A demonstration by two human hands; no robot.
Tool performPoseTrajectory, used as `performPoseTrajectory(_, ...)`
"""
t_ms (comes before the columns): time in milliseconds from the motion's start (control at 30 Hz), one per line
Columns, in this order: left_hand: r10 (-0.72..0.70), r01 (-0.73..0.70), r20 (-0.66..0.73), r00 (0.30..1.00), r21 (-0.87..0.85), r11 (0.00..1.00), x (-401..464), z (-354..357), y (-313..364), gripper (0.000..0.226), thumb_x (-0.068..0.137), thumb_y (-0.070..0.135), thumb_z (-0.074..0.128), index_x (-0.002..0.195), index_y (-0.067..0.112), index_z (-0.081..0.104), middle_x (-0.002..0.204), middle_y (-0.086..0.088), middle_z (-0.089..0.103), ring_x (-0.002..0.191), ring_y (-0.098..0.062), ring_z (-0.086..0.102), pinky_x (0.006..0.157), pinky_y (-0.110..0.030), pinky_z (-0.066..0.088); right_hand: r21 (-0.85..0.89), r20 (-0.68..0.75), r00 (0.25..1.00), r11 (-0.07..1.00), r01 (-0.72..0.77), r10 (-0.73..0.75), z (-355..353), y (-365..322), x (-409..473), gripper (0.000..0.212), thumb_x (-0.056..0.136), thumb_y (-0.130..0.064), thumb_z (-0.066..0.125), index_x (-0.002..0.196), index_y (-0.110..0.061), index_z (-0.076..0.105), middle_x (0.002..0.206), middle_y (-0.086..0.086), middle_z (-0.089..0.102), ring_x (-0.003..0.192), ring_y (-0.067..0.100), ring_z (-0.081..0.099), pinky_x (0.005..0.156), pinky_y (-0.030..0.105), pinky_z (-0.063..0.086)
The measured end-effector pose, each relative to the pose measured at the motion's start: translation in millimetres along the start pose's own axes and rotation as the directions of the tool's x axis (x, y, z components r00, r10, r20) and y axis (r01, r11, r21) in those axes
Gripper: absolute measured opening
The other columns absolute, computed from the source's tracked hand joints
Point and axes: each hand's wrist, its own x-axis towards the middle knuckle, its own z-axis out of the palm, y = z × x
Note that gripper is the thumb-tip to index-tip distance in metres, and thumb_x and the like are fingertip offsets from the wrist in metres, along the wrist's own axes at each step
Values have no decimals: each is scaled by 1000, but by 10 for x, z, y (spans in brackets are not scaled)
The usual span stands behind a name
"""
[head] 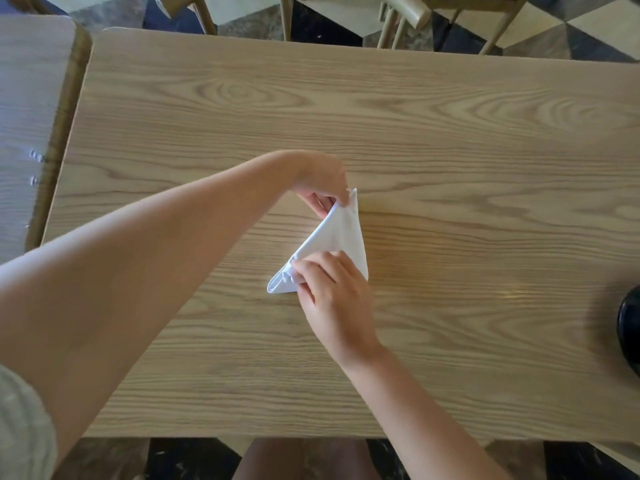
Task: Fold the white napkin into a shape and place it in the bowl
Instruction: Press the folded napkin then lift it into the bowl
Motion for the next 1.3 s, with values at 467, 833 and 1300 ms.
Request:
performPoseTrajectory(467,302,-183,-210,930,450,874,60,62,-347,13,81,12,58,79,-1,60,71,-4,52,68,-18,44,59,-27,32,-48,181,983,998,28,-19,285,13,-161,13,79,-6,61,90,-10,66,87,3,63,80,20,54,77,26,46)
performPoseTrajectory(833,311,31,-836,452,363,931,-608,1370,-971,56,94,24,27,147,8,18,155,-7,19,144,-16,12,115,-46,9,-205,176,978,976,-71,108,-28,551,332,46,96,-18,34,142,-12,33,151,8,29,142,25,17,115,42,14)
performPoseTrajectory(1300,430,49,-681,594,564,825,-334,1398,-1152,50,94,28,33,140,9,41,147,-5,39,138,-21,33,108,-47,26,-292,452,889,954,65,78,166,863,432,53,90,-33,27,139,-15,38,151,13,29,141,26,20,113,50,17)
